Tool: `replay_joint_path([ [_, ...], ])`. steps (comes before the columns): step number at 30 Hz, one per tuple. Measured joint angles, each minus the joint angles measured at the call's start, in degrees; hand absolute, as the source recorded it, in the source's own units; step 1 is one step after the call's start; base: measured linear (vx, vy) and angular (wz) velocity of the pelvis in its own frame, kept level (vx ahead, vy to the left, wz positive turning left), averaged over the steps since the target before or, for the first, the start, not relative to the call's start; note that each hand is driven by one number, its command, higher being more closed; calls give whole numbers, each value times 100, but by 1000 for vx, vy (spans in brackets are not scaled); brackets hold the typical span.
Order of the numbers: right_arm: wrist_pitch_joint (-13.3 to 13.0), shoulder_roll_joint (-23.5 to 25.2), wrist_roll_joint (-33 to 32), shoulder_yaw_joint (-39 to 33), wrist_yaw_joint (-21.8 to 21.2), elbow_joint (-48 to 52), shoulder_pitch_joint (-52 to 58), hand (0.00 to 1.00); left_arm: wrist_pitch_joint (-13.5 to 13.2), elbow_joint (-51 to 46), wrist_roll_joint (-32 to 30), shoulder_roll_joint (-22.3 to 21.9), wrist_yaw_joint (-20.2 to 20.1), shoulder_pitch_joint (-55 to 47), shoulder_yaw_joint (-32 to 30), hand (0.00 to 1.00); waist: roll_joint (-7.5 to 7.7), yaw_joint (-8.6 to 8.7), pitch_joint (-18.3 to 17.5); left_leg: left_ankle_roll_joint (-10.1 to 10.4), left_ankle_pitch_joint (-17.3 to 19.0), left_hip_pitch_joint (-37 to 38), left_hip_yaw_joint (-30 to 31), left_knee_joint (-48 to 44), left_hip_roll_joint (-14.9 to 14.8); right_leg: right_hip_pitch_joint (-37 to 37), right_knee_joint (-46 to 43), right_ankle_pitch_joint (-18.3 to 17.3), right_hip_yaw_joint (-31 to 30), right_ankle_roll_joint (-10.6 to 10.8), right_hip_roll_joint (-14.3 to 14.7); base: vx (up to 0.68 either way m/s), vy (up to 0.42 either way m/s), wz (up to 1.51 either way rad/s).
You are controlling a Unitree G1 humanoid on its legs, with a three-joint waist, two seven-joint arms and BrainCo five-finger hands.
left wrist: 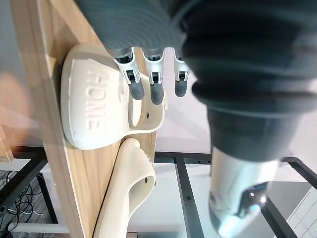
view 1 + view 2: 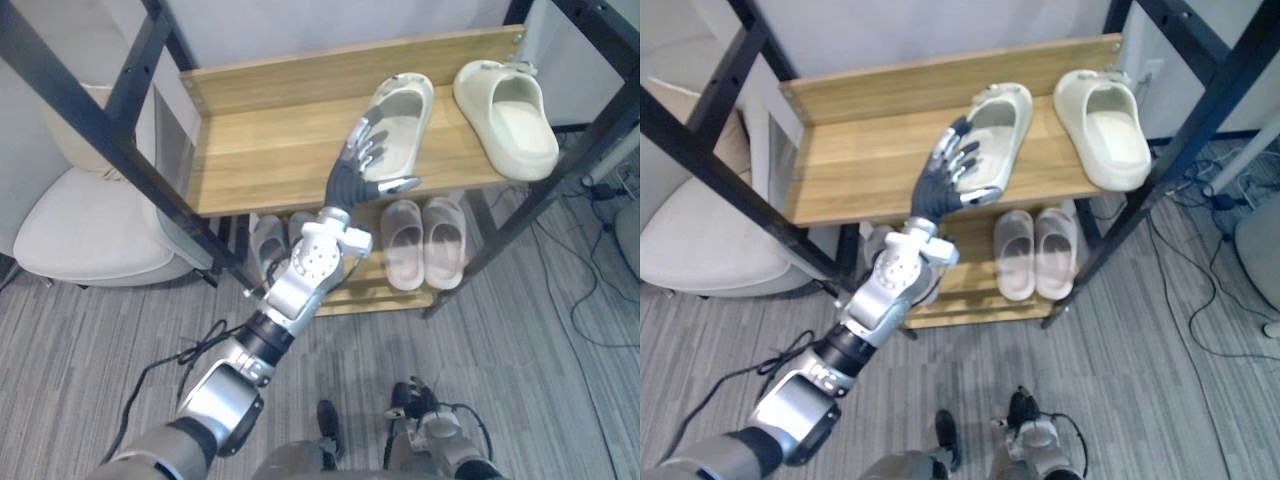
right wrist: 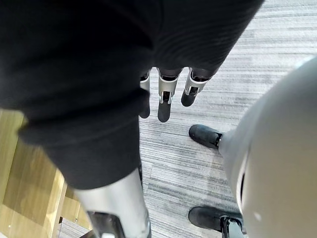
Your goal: Organize the slippers on the shoe rack
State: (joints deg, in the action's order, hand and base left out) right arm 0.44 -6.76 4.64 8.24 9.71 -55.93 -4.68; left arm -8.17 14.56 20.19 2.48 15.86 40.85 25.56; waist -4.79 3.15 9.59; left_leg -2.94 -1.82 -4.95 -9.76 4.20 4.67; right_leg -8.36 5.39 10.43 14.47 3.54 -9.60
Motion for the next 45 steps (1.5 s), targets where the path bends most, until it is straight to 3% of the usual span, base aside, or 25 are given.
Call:
replay_joint_path([
  [9, -1, 13, 0, -5, 4, 0, -52, 0, -12, 99, -93, 19, 24, -2, -151, 0, 137, 11, -5, 39, -41, 112, -31, 157, -56, 24, 14, -63, -4, 1, 62, 46, -8, -2],
  [25, 10, 240, 118, 94, -14, 11, 38, 0, -4, -291, 27, 117, 271, -86, -770, 0, 143, 4, -8, 61, -21, 48, 49, 46, -90, 38, -25, -80, 25, 22, 81, 45, -3, 2],
  [31, 15, 198, 203, 92, -9, 12, 29, 0, 27, -180, 26, 130, 229, -600, -762, 0, 152, 5, -2, 72, -22, 45, 78, 56, -110, 43, 4, -82, 59, 18, 105, 2, 0, 2],
  [45, 18, 222, 206, 90, 2, 7, -71, 0, 26, -104, 8, 99, 23, -595, -495, 0, 245, 11, 25, 78, -17, 94, 52, 73, -112, 71, 14, -82, 39, 19, 109, 0, 0, 0],
])
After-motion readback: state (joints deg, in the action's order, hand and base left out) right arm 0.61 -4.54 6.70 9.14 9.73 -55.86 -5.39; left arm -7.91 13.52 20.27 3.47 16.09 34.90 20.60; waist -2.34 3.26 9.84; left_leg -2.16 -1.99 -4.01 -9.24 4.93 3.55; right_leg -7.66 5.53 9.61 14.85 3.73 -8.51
